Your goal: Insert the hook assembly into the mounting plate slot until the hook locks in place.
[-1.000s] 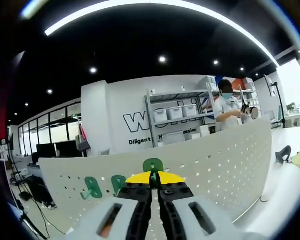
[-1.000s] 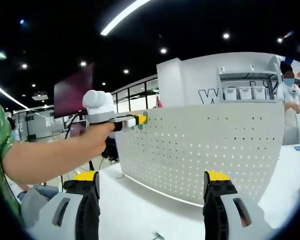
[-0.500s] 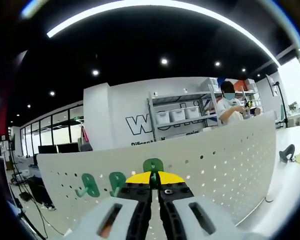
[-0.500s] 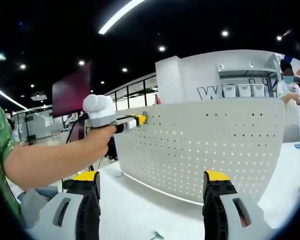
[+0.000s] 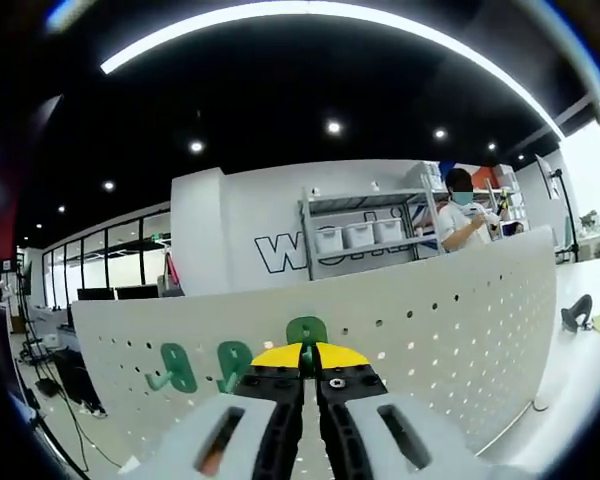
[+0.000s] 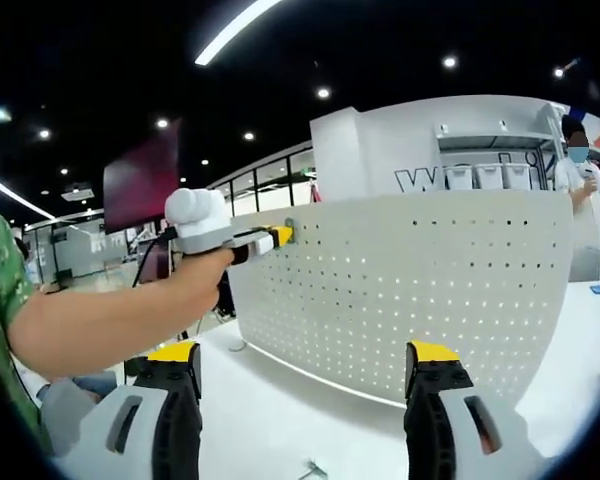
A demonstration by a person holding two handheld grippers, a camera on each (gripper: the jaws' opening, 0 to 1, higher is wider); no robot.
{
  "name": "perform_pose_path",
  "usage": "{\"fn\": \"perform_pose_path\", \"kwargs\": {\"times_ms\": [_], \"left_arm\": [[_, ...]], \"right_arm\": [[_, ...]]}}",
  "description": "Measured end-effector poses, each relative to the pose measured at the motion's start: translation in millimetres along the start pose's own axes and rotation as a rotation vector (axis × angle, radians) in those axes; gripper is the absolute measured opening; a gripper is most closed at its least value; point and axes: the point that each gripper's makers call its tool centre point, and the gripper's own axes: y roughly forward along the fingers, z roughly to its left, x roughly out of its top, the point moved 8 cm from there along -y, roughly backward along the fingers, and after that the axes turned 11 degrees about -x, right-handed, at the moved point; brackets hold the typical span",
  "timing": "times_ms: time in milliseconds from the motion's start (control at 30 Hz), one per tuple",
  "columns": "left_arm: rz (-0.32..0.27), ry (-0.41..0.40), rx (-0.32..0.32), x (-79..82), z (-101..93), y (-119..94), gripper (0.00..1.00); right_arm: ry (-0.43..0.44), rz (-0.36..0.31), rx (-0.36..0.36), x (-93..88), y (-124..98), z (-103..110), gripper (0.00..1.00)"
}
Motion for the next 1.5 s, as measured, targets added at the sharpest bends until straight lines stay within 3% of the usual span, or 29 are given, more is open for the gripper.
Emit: {"fn": "perform_pose_path", "kwargs": {"times_ms": [1500], "left_arm": [[-0.016,-0.017,0.010,-10.4,-0.2,5.2,0.03]], "right_arm": [[-0.003,0.028,0.004,-6.6,5.1,-2.9,0.84]]}}
